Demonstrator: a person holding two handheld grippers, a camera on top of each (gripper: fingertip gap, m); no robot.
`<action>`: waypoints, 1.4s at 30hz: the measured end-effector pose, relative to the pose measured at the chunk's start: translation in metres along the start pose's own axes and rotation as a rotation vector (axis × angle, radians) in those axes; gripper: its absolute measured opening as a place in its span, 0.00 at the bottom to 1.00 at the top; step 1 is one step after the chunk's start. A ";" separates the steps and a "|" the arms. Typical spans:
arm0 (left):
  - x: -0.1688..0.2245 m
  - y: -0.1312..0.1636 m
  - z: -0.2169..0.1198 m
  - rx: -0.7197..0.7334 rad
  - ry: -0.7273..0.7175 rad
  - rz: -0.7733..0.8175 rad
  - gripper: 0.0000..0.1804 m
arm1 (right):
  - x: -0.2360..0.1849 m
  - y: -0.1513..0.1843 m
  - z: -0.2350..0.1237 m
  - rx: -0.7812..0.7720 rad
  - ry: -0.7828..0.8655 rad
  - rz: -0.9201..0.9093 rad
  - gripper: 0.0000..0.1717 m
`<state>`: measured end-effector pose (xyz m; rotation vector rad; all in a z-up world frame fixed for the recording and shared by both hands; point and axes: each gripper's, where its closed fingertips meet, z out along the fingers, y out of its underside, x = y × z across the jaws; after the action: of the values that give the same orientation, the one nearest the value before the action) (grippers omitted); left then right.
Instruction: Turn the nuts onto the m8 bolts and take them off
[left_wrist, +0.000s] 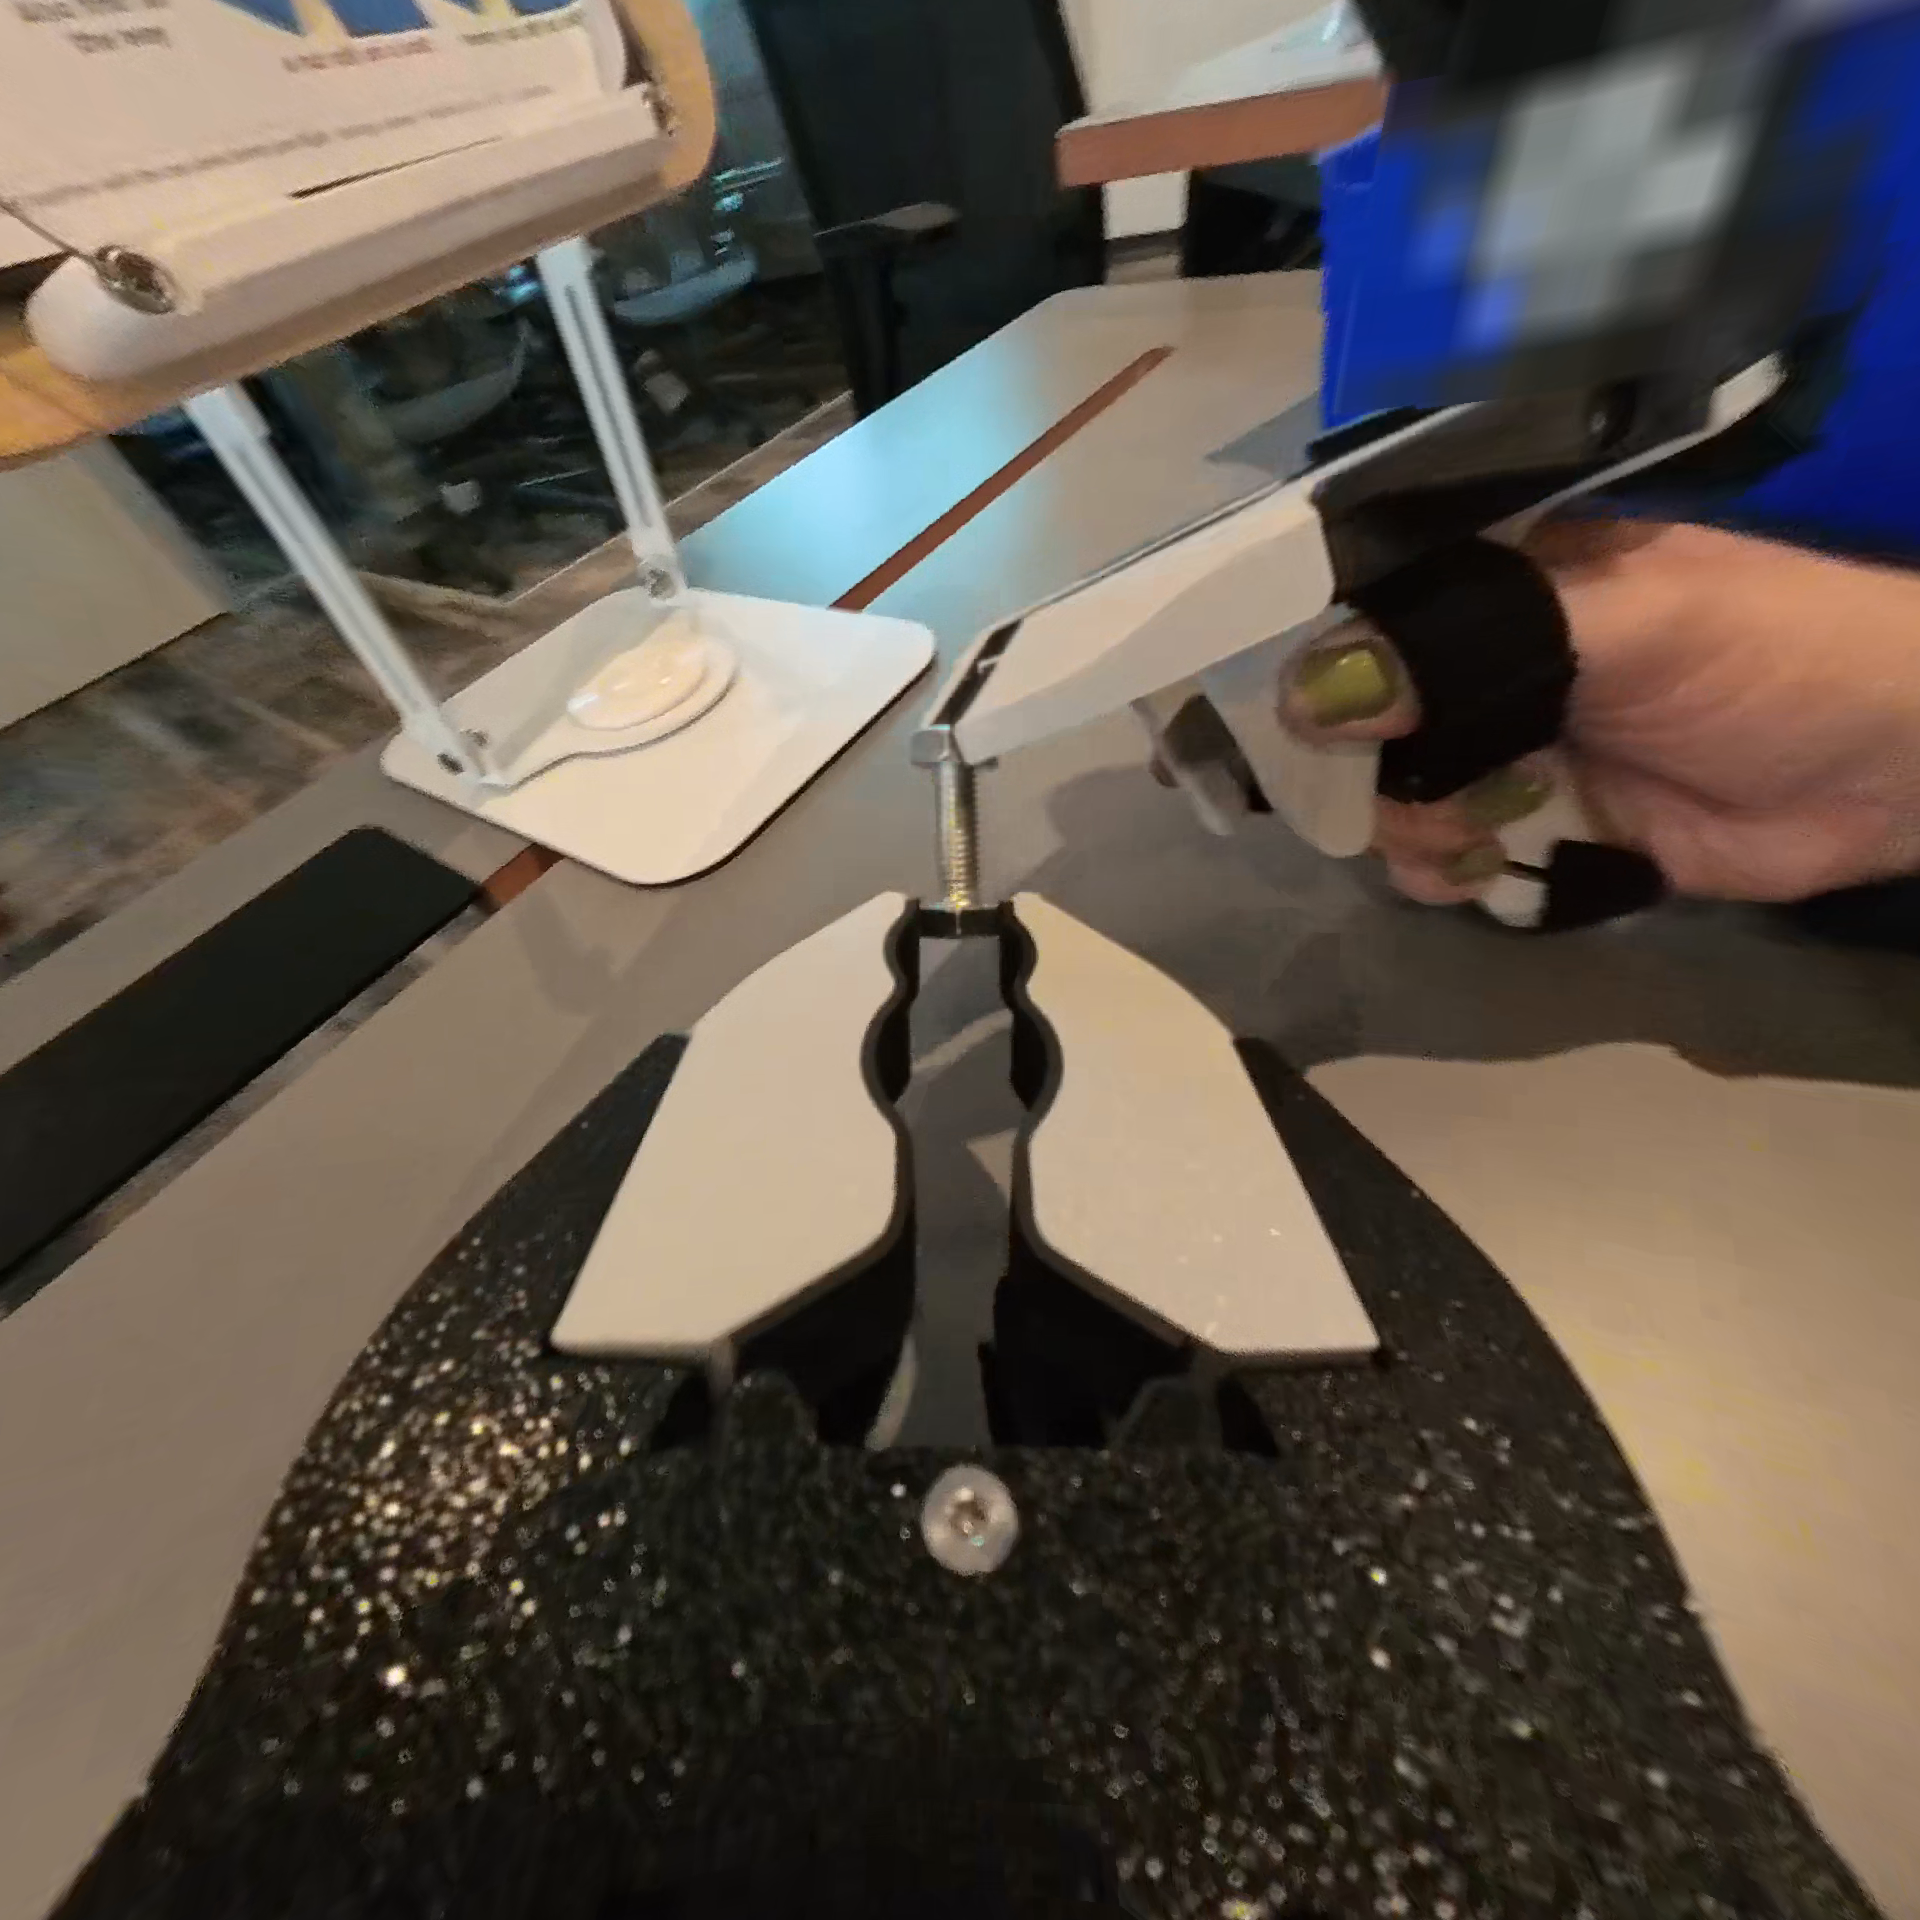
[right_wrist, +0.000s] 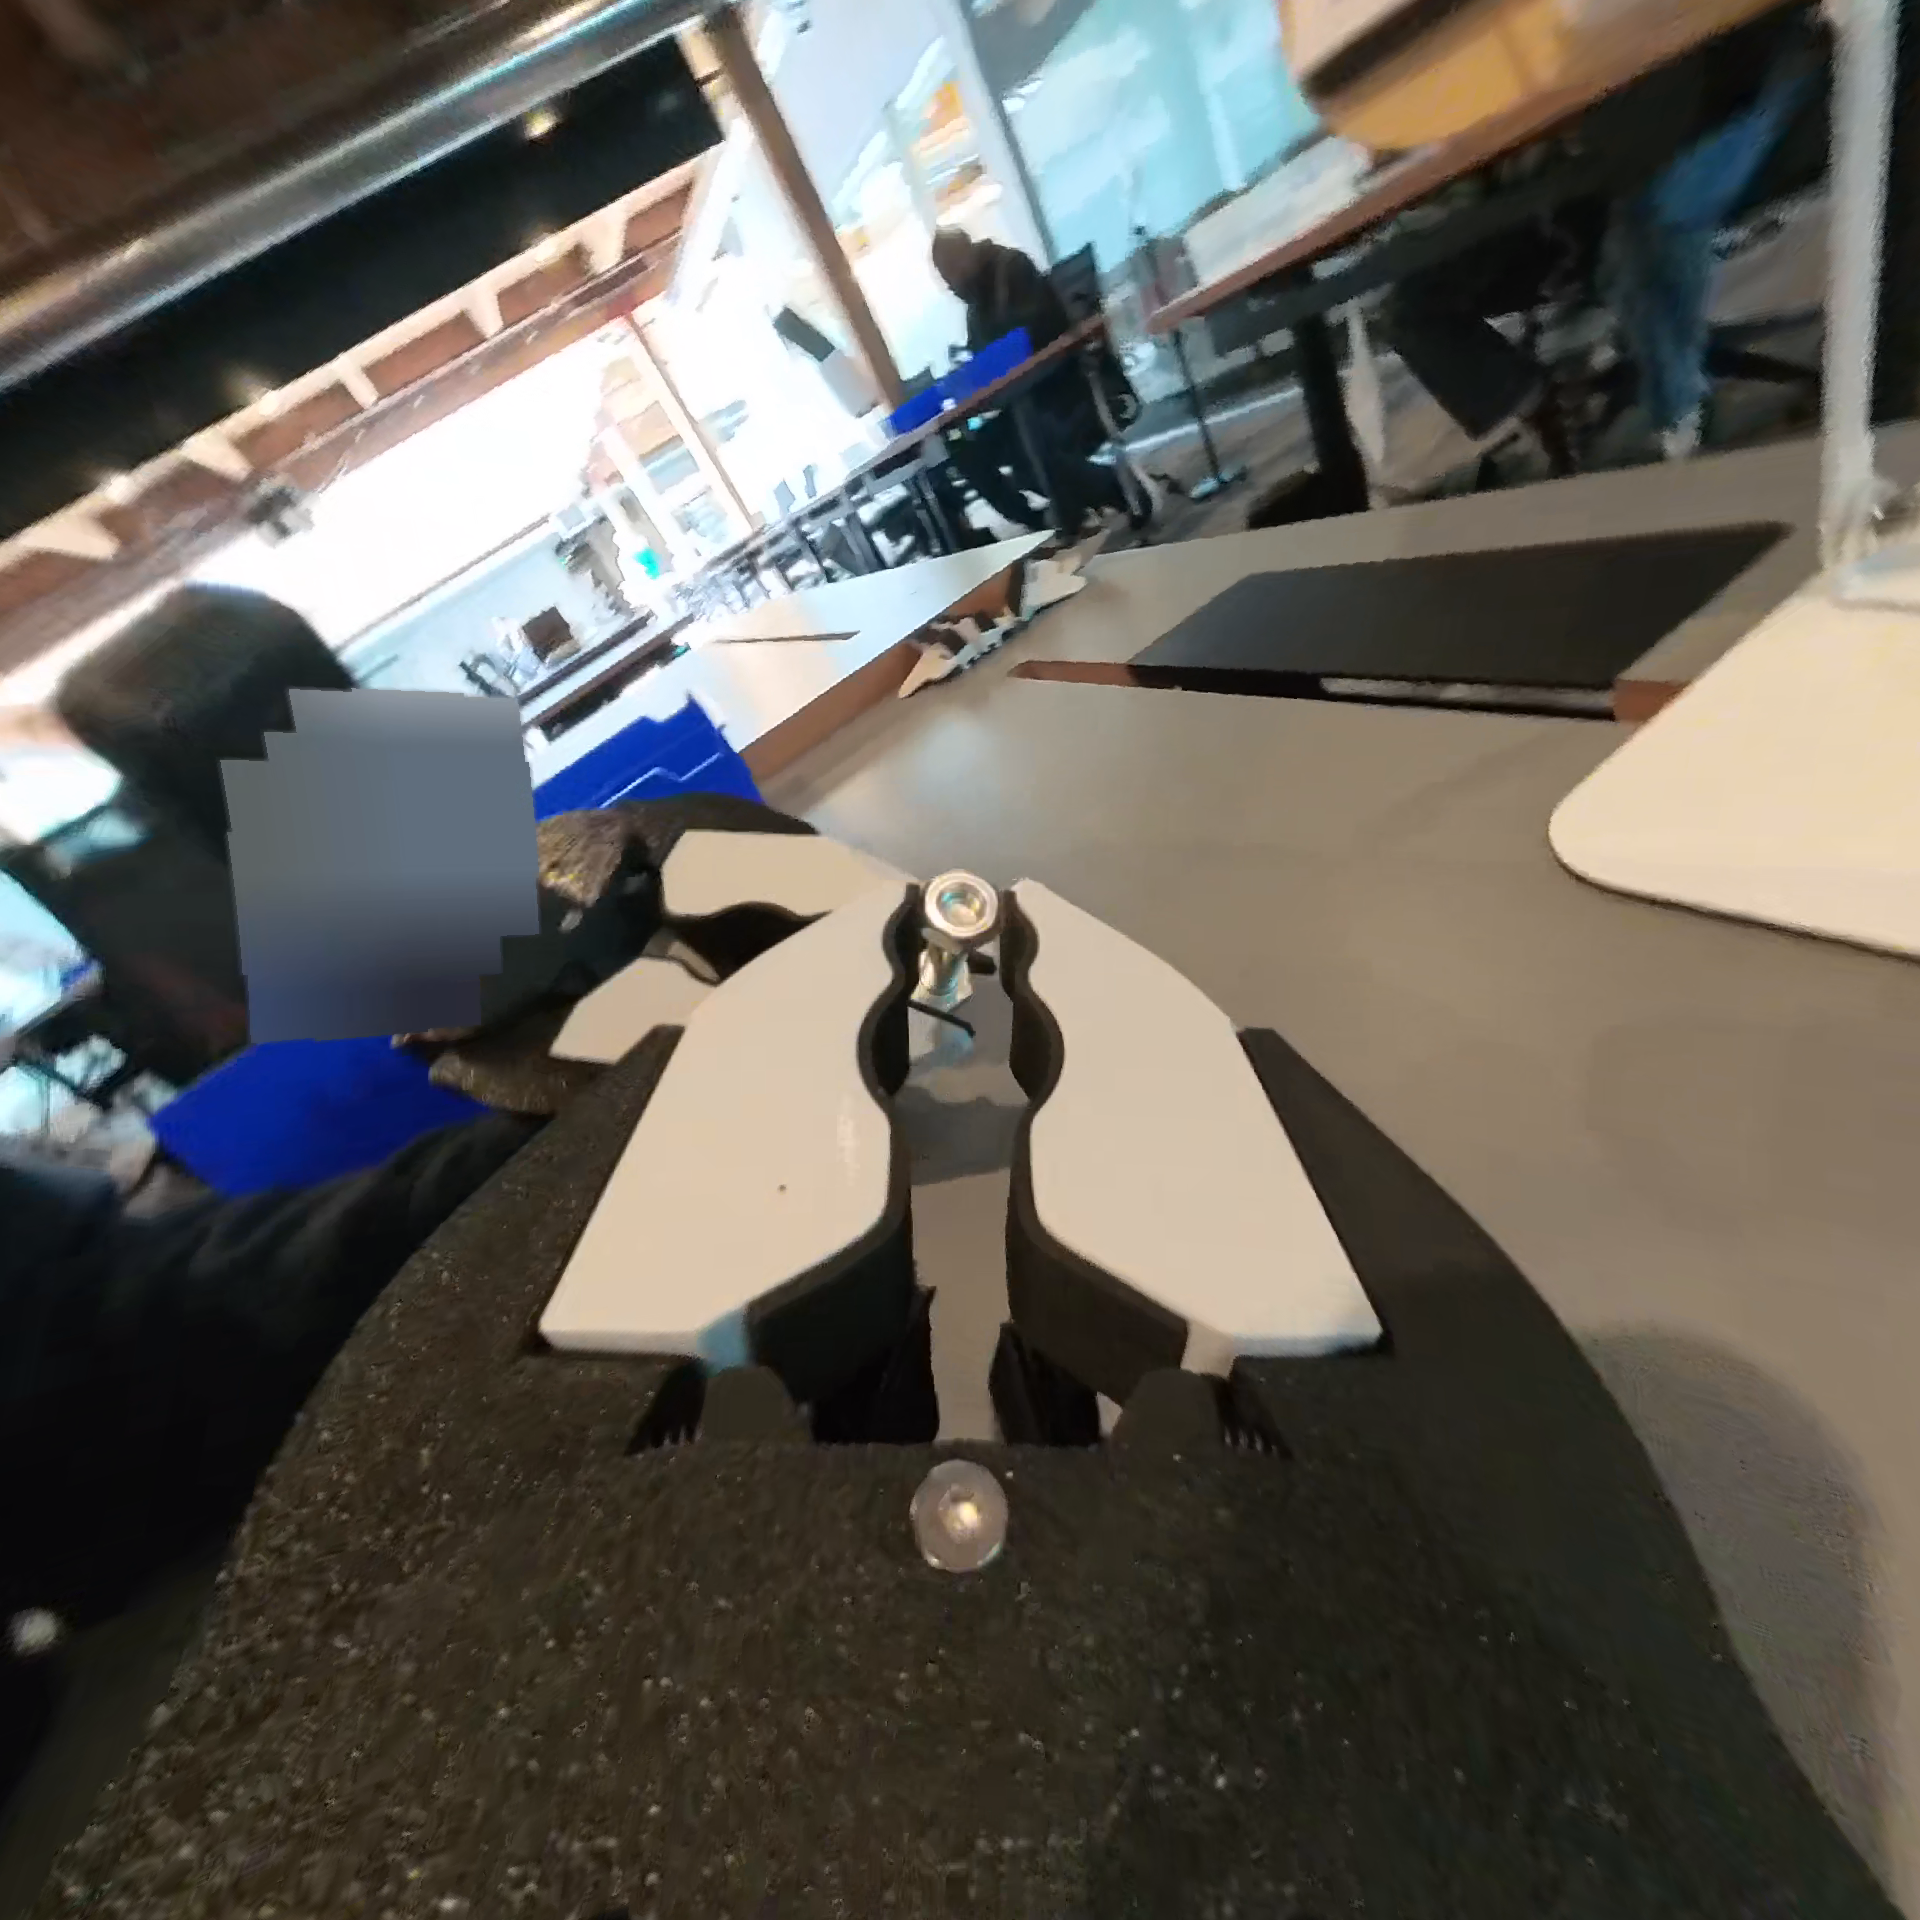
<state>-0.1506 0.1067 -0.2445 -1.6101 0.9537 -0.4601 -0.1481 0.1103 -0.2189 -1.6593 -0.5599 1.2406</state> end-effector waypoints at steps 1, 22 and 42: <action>-0.002 0.003 0.001 -0.026 -0.031 0.026 0.08 | 0.002 0.002 0.002 0.005 0.029 0.034 0.08; 0.024 -0.041 -0.026 0.364 0.439 -0.307 0.08 | -0.060 -0.024 -0.021 0.174 -0.325 -0.334 0.23; 0.025 -0.045 -0.033 0.411 0.531 -0.362 0.08 | -0.063 -0.023 -0.024 0.183 -0.334 -0.385 0.21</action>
<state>-0.1451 0.0672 -0.1978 -1.2983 0.8712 -1.2952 -0.1460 0.0598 -0.1679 -1.1316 -0.8951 1.2427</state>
